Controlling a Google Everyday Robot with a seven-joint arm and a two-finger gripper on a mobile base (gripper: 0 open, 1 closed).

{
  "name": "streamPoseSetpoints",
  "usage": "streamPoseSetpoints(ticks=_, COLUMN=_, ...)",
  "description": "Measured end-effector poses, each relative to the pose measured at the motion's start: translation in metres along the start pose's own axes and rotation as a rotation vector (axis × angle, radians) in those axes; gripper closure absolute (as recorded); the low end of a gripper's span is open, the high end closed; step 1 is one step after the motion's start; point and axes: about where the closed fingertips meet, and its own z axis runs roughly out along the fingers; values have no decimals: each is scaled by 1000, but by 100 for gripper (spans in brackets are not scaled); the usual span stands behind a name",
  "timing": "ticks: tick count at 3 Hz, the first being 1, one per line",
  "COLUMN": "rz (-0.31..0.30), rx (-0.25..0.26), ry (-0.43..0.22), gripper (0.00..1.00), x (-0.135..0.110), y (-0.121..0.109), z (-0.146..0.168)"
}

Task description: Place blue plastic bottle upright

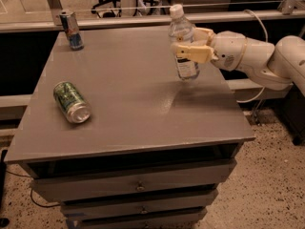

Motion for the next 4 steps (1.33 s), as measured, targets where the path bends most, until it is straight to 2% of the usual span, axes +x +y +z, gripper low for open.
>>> streamPoseSetpoints(ticks=1, rz=31, rx=30, ry=-44, gripper=100, x=8, y=3, z=-14)
streamPoseSetpoints(ticks=4, rz=123, rx=73, ry=-147, gripper=100, x=26, y=5, z=-39)
